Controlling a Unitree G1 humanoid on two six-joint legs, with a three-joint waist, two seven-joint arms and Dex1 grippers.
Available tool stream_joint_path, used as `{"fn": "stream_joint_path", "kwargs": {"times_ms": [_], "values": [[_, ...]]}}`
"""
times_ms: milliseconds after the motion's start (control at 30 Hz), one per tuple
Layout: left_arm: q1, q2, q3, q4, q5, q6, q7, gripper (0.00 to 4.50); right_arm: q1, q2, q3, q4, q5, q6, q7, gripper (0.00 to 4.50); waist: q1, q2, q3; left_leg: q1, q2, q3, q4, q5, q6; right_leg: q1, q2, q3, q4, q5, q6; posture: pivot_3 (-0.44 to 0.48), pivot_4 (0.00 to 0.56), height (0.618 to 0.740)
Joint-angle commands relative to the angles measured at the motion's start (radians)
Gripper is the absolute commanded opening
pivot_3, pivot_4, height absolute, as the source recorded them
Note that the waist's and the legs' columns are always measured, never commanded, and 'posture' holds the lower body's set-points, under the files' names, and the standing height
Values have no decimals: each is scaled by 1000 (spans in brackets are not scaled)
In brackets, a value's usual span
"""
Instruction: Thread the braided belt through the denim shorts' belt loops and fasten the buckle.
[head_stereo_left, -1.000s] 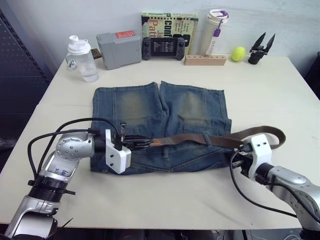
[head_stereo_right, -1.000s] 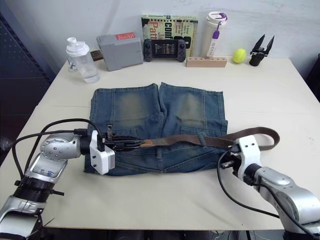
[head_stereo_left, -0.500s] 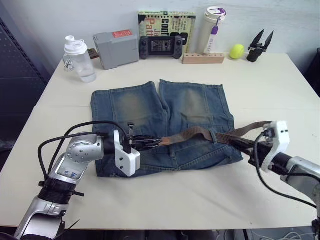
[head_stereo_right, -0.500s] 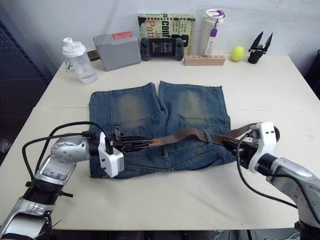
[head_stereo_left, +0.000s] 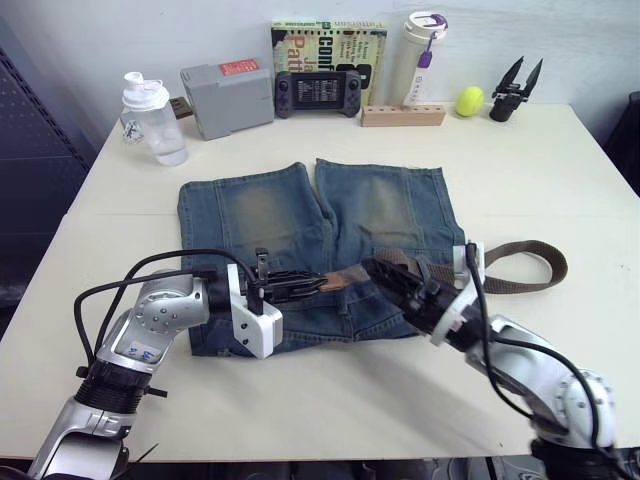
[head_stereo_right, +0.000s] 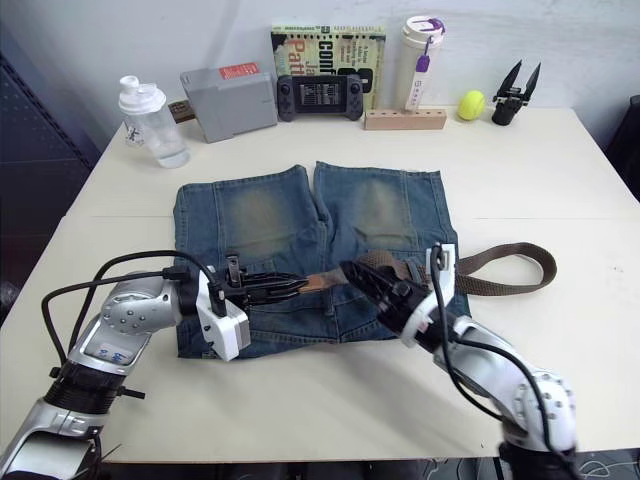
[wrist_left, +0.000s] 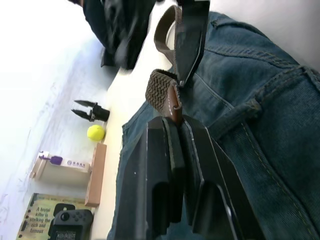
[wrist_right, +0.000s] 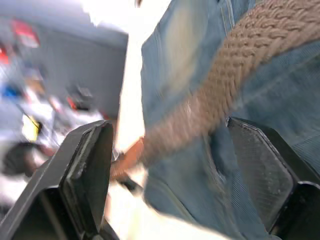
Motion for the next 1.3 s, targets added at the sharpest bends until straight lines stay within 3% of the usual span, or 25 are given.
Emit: {"fn": "stream_joint_path", "kwargs": {"times_ms": [33, 200, 300, 533, 633, 767, 933, 1100, 1300], "values": [[2, 8, 9, -31, 1, -15, 20, 0, -30, 82, -9, -13, 25, -72, -71, 3946, -4, 0, 0, 0, 0, 0, 0, 0, 0, 0, 0, 0, 0, 0, 0, 0, 150, 731], [4, 13, 8, -31, 2, -18, 21, 0, -50, 96, -22, 7, 25, -73, -94, 3946, -5, 1, 0, 0, 0, 0, 0, 0, 0, -1, 1, 0, 0, 0, 0, 0, 150, 731], [4, 17, 9, -29, 8, -21, 22, 0, -58, 96, -32, 9, 25, -72, -85, 3232, -5, 1, 0, 0, 1, 0, -1, 0, 0, -1, 0, 1, 0, 0, 0, 0, 150, 731], [5, 12, 4, -36, 11, -17, 28, 0, -55, 108, -15, 9, 25, -73, -91, 48, -5, 1, 0, 0, 1, 0, -1, 0, 0, -1, 1, 1, 0, 0, 0, 0, 150, 731], [5, 11, 2, -38, 4, -17, 28, 0, -56, 107, -14, 16, 25, -78, -93, 48, -5, 1, 0, 0, 1, 0, -1, 0, 0, -1, 0, 1, 0, 0, 0, 0, 150, 731], [24, 4, 10, -68, -75, 69, 14, 1602, -55, 102, -22, 24, 25, -93, -85, 0, -5, 1, 0, 0, 1, 0, -1, 0, 0, -1, 0, 1, 0, 0, 0, 0, 150, 731], [123, 49, 55, -217, -295, 428, -39, 3729, -19, 80, -48, 3, -10, -115, -17, 0, -8, 1, 1, 0, 1, -2, -1, 0, 0, -2, 0, 2, 0, 0, 0, 0, 150, 731], [261, 139, 170, -367, -617, 829, -69, 3729, 53, 67, -69, -50, -71, -136, 69, 0, -9, 4, 2, 0, 6, -3, -1, 0, 0, -2, 0, 2, 0, 0, 0, 0, 150, 731], [352, 159, 230, -445, -682, 950, -77, 3729, 124, 67, -94, -42, -186, -170, 162, 0, -3, 6, 4, 0, 6, -3, -2, 0, 0, -2, 1, 3, 0, 0, -1, 0, 150, 731]]}}
